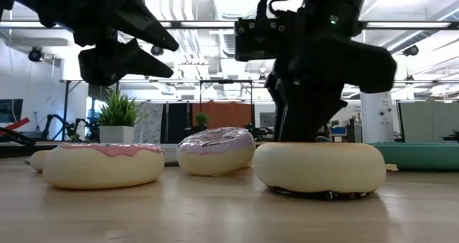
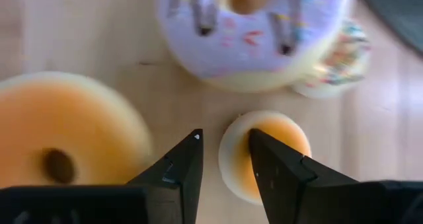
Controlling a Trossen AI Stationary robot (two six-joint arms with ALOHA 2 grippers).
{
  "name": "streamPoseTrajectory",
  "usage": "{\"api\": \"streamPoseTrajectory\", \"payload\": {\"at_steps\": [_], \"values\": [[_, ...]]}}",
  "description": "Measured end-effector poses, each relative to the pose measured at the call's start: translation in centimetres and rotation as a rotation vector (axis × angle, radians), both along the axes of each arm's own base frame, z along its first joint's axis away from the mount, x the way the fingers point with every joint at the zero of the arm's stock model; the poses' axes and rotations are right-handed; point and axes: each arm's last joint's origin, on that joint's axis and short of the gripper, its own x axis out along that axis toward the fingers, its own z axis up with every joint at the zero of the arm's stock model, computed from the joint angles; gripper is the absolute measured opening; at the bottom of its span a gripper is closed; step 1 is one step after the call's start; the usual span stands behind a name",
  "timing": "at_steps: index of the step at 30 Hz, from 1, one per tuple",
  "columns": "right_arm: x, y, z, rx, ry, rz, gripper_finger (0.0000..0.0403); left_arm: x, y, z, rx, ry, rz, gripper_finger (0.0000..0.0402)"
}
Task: Pick & Place donuts
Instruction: Put the small blue donut on the green plate
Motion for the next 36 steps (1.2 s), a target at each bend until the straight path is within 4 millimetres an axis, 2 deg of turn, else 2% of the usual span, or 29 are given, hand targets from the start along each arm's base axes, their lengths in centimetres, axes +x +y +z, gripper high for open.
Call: {"api": "streamPoseTrajectory", "payload": {"at_steps": [4,12,17,20,22,24,26,29,31,33,36], "values": [[-0.4,-0.2,0.1,-0.062,-0.001,-0.053,0.0106,0.0,0.0,-0.1,0.004,0.006,0.0,0.0167],[-1.3,-0.6,-1.5,-0.057,0.015,-0.132,0.0037,0.0,0.1,-0.1,0.016,0.008,0.008,0.0167],[-1.3,-0.8,-1.6,-0.045,0.009,-0.163,0.002,0.0,0.1,-0.1,0.019,0.009,0.011,0.0167],[-1.5,-1.2,-0.7,-0.001,0.002,-0.221,0.0011,0.0,0.1,-0.1,0.02,0.008,0.013,0.0167],[-1.9,-1.6,0.6,0.043,-0.031,-0.279,0.001,0.0,0.1,-0.1,0.021,0.009,0.014,0.0167],[-3.0,-2.1,2.8,0.098,-0.115,-0.386,0.0009,0.0,0.1,-0.1,0.023,0.008,0.018,0.0167],[-4.9,-2.9,4.4,0.187,-0.212,-0.54,0.0009,0.0,0.2,-0.1,0.035,0.005,0.03,0.0167],[-8.3,-4.2,4.6,0.406,-0.417,-0.822,0.0009,0.0,0.3,0.1,0.085,-0.008,0.039,0.0167],[-10.1,-4.9,4.8,0.584,-0.637,-0.987,0.0009,0.2,0.3,0.3,0.155,-0.029,0.032,0.0167],[-11.2,-5.4,4.9,0.738,-0.836,-1.088,0.0009,0.6,0.5,0.8,0.246,-0.07,0.017,0.0167],[-11.6,-5.8,4.9,0.824,-0.97,-1.134,0.0009,2.0,0.6,1.8,0.422,-0.136,-0.021,0.0167]]}}
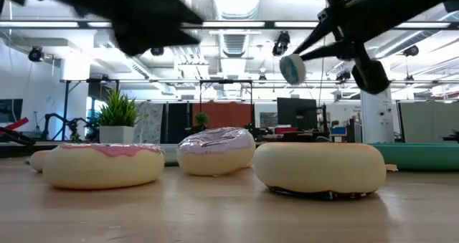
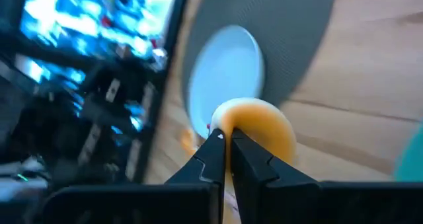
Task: Pick & Place donuts
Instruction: Put the small blue donut on the green plate
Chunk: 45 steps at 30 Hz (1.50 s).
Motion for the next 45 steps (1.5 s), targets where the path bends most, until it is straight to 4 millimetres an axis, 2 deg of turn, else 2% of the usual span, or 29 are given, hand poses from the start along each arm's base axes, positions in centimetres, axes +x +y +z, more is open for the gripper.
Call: {"api": "streamPoseTrajectory", "payload": {"at_steps": [4,8,10,22,27,32,38,45], "values": [[0.5,-0.4,1.1,-0.003,-0.068,-0.056,0.0011,2.9,0.8,1.0,0.146,-0.015,0.024,0.0168],[1.0,-0.7,1.6,-0.032,-0.068,-0.062,0.0016,5.9,2.0,1.3,0.081,-0.039,0.102,0.0168],[1.0,-0.8,2.0,-0.035,-0.083,-0.079,0.0017,7.0,2.4,0.7,0.049,-0.03,0.133,0.0168],[0.8,-1.0,2.1,0.009,-0.127,-0.168,0.0017,11.2,2.8,0.2,0.058,-0.05,0.29,0.0168],[0.7,-1.1,2.1,0.035,-0.149,-0.214,0.0017,12.0,2.9,0.6,0.055,-0.063,0.301,0.0168],[0.7,-1.3,2.0,0.05,-0.157,-0.234,0.0018,12.2,4.0,0.5,0.028,-0.07,0.327,0.0168],[0.7,-1.4,2.0,0.06,-0.161,-0.239,0.0018,12.6,5.0,0.6,-0.022,-0.073,0.255,0.0168],[0.7,-1.5,2.0,0.061,-0.161,-0.242,0.0018,12.7,5.8,0.4,0.008,-0.041,0.288,0.0156]]}}
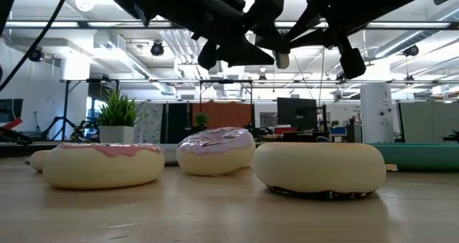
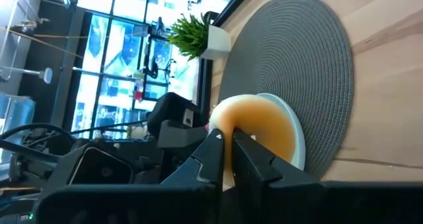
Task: Pick & Place donuts
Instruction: Put the small blue donut on the green plate
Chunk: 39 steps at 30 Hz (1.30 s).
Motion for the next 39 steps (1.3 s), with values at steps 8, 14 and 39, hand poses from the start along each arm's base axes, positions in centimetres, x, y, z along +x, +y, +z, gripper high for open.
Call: {"api": "streamPoseTrajectory", "payload": {"at_steps": [8,14,39], "values": [[-1.2,-0.2,-0.2,-0.026,0.138,0.078,0.0064,0.0,0.0,-0.3,0.028,0.055,-0.055,0.0039],[-5.1,-0.8,2.2,-0.141,0.266,0.154,0.014,-0.2,0.0,-1.1,0.043,0.157,-0.101,0.0004],[-11.1,-3.1,9.7,-0.386,0.303,0.134,0.0185,11.1,-2.9,-5.6,0.649,0.742,-0.588,0.0003]]}}
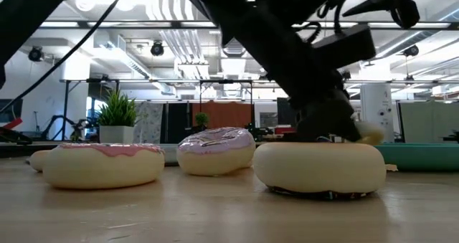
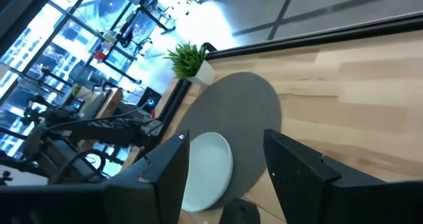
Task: Pick & Place donuts
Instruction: Put the small blue donut on the green plate, then put the big purple donut on the white plate
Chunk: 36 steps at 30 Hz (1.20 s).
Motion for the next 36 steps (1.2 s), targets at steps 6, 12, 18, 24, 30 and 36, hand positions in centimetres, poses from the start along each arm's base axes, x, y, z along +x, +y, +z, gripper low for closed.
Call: {"api": "streamPoseTrajectory", "payload": {"at_steps": [6,12,18,24,30,36], "values": [[0.0,0.0,0.0,-0.011,0.008,0.005,0.0185,0.3,0.2,0.3,-0.005,0.01,-0.001,0.0048],[0.0,0.0,-0.1,-0.015,0.012,0.007,0.0185,-0.2,0.1,-0.2,-0.032,0.083,-0.042,0.0101],[-0.1,0.1,-0.4,-0.001,0.056,0.048,0.0185,-1.7,0.2,2.1,-0.076,0.152,0.012,0.0112],[0.1,0.3,-0.9,0.014,0.102,0.112,0.0185,-3.8,0.6,7.8,-0.137,0.096,0.051,0.0112],[1.2,1.3,-2.5,0.053,0.249,0.295,0.0185,-9.3,1.1,8.8,-0.251,0.238,0.148,0.0112],[4.9,3.1,-5.8,0.089,0.434,0.442,0.0185,-16.8,1.0,6.9,-0.453,0.154,0.251,0.0112]]}}
